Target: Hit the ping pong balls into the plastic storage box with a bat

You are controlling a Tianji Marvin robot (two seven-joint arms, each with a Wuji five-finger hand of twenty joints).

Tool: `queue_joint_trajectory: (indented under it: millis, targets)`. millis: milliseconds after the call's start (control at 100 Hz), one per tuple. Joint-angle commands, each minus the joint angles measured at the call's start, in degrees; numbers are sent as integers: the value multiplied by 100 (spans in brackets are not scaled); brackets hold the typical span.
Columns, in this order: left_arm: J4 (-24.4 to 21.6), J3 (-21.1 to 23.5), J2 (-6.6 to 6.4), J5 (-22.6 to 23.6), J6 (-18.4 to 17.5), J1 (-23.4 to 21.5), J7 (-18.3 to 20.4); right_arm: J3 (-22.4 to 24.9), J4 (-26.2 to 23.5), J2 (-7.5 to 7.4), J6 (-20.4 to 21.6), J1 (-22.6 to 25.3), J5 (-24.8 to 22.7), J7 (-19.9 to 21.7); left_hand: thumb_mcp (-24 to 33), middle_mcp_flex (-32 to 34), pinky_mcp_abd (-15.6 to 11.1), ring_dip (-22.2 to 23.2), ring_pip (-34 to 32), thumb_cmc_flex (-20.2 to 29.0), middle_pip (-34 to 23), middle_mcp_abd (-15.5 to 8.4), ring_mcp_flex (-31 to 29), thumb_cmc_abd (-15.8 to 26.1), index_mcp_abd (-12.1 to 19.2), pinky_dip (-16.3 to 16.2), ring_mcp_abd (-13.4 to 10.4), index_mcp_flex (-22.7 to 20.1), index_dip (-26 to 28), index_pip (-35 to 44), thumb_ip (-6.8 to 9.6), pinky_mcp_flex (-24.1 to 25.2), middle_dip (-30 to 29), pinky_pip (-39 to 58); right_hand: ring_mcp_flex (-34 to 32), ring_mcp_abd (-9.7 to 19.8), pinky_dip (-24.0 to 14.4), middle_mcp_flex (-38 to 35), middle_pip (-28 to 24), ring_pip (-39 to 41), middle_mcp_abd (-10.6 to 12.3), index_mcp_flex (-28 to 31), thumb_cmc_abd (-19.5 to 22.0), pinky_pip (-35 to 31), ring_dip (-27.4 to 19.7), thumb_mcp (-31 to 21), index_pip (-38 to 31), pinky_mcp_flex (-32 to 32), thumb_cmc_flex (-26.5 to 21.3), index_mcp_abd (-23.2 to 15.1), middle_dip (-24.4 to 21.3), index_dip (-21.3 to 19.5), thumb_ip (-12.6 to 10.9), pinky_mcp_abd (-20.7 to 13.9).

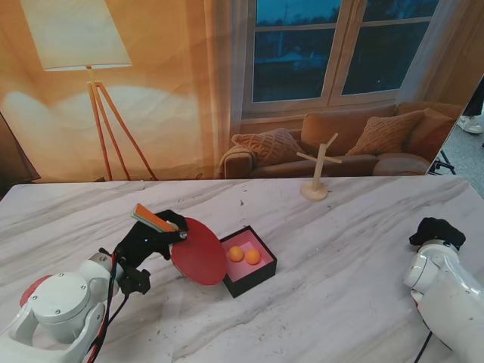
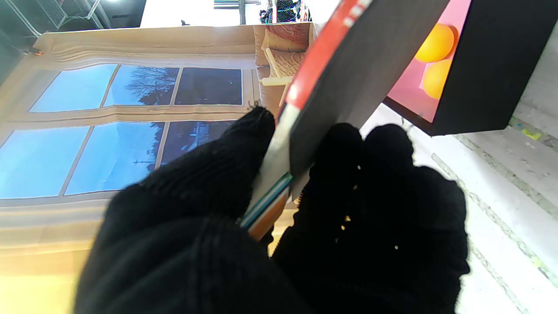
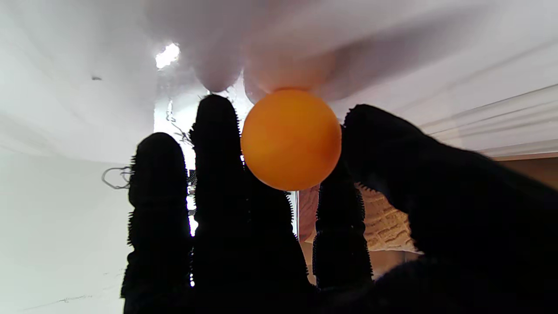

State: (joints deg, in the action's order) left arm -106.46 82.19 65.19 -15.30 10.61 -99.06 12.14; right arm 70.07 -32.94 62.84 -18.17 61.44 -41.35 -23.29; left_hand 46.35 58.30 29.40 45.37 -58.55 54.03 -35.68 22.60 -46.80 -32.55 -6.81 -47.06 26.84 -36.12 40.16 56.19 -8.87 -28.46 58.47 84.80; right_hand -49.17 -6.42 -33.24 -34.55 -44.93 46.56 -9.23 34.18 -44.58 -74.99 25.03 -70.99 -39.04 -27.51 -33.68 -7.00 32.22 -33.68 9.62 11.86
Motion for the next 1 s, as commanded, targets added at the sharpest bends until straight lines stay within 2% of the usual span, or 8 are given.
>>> queue_joint_trajectory:
  millis: [0,50,120,260,360,600,800,990]
  targets:
    - [-32,3,9,-1,-8,-15,76,-4,-30,14,-15,17,-45,96,664,-215,-381,65,-113,299,110,-533,-74,0,-63,-134,529,-161,62,107,-75,52,14,-25,-238,67,-169,-101,-189,277,-13,205,-178,-354,110,-444,-226,-261,-160,138,147,-120,-245,29]
    - [-34,5,9,-2,-14,-18,72,-17,-45,11,-30,26,-54,122,663,-215,-381,65,-111,297,110,-538,-70,2,-59,-134,532,-158,61,105,-76,52,13,-25,-353,59,-245,-132,-264,412,-16,340,-233,-507,53,-442,-381,-421,-276,211,227,-210,-49,27]
    - [-37,6,11,-3,-23,-22,64,-88,21,23,-60,-12,-23,104,664,-217,-381,65,-113,301,112,-537,-74,6,-54,-135,531,-157,63,106,-75,52,12,-26,-411,46,-356,-82,-434,781,-51,517,-406,-708,-137,-473,-931,-644,-503,236,422,83,334,-14]
    - [-59,17,12,4,-16,-44,52,-216,177,63,-54,-94,86,-4,661,-221,-374,65,-110,301,113,-537,-66,3,-59,-137,530,-159,61,106,-77,52,13,-26,-644,96,-311,-404,-543,1156,-248,892,-566,-832,-263,-324,-1979,-982,-897,284,605,487,597,-118]
    - [-87,35,11,25,-11,-66,39,-262,231,78,9,-115,114,-110,660,-218,-372,65,-111,299,111,-537,-68,1,-50,-138,528,-162,63,108,-77,52,14,-27,-896,194,-308,-933,-605,1387,-361,1319,-573,-951,-264,-353,-2263,-1253,-1016,515,636,607,595,-229]
    - [-128,65,11,59,-22,-100,15,-109,20,52,169,34,-33,-191,663,-220,-377,64,-110,301,111,-542,-69,1,-51,-140,527,-160,63,107,-76,53,15,-28,-1516,298,-312,-1864,-553,1673,-244,1830,-580,-1243,-268,-431,-2490,-1762,-1097,667,605,700,597,-225]
    - [-141,65,12,61,-12,-106,8,282,-623,-9,306,379,-366,-33,661,-217,-378,64,-107,304,110,-539,-64,1,-48,-142,533,-162,65,107,-75,53,16,-28,-1600,310,-322,-1983,-607,1764,-234,1926,-595,-1325,-244,-448,-2540,-1839,-1116,700,654,712,595,-213]
    - [-141,66,12,62,-12,-106,8,768,-1616,-65,564,859,-741,325,661,-219,-374,64,-107,304,114,-537,-66,2,-48,-142,533,-165,67,108,-76,57,13,-31,-1591,297,-329,-1980,-631,1821,-242,1931,-586,-1362,-244,-447,-2565,-1813,-1143,712,683,711,593,-207]
